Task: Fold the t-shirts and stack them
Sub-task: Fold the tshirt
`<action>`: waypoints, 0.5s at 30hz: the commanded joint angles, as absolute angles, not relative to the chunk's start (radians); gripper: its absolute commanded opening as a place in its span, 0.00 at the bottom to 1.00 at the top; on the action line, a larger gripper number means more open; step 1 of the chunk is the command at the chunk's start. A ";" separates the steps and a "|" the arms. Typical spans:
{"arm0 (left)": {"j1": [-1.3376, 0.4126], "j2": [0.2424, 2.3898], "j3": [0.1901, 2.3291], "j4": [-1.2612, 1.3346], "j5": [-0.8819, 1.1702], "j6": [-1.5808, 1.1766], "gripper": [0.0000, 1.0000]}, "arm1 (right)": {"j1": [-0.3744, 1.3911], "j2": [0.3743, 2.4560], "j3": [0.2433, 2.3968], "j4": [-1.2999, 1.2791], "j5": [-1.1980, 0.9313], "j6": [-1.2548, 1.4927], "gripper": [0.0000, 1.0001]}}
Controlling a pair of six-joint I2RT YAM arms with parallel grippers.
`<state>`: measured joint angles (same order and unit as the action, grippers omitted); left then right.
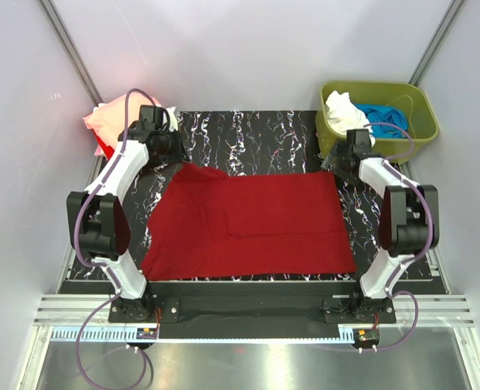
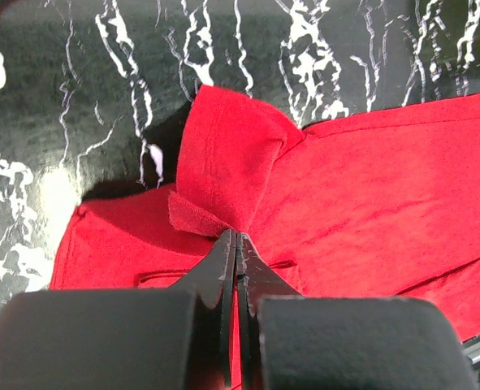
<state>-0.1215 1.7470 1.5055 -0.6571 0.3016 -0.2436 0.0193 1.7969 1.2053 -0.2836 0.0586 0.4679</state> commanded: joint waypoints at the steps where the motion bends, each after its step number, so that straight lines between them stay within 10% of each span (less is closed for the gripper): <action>1: -0.120 1.655 1.496 -0.655 0.228 -0.235 0.00 | 0.017 1.632 1.149 -0.279 0.012 0.494 0.84; 15: -0.002 1.557 1.459 -0.695 0.040 -0.216 0.00 | 0.023 1.581 1.129 -0.282 -0.207 0.485 0.84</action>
